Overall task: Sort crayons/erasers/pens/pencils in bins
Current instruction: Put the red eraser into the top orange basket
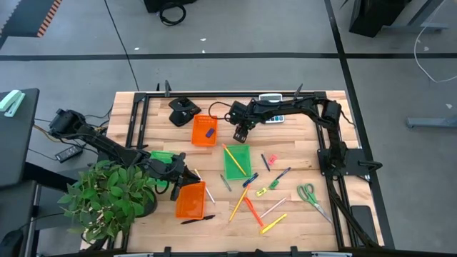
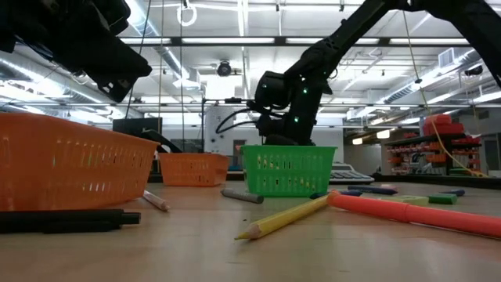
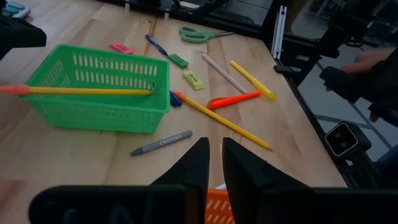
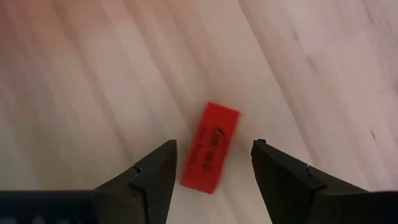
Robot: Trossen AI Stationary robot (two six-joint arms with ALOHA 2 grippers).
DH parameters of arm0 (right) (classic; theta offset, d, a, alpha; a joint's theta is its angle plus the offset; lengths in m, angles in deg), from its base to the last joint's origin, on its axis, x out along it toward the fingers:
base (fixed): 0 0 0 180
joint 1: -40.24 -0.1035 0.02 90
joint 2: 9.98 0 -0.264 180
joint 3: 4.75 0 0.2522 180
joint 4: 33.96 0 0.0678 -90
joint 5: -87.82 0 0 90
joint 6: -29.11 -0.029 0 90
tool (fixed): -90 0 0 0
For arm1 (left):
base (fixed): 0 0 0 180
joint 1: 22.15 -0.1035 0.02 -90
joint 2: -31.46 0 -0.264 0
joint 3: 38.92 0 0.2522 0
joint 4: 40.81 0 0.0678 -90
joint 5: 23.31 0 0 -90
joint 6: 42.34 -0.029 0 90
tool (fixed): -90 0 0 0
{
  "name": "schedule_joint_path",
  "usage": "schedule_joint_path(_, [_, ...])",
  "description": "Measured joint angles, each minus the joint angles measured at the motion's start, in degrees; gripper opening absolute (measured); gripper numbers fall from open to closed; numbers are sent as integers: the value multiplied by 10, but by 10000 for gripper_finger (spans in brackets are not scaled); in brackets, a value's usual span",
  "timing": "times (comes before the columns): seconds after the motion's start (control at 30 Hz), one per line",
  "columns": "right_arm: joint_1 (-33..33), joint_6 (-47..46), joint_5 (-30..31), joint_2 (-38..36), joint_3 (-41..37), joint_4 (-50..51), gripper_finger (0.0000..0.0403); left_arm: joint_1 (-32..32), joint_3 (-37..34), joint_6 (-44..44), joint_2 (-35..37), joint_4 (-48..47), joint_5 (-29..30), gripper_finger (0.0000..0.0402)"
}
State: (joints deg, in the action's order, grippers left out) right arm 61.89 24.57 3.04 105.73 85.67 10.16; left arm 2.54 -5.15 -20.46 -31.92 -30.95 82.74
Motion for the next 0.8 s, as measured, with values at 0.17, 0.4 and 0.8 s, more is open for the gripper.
schedule_joint_path(0.17, [2,-1,2,-5,-30,-37,214,0,0,3,0,0,0,52])
schedule_joint_path(0.4, [10,0,-17,-5,-55,-88,214,0,0,4,0,-2,0,52])
schedule_joint_path(0.8, [31,8,-53,-1,-55,-104,174,0,0,30,0,-12,0,52])
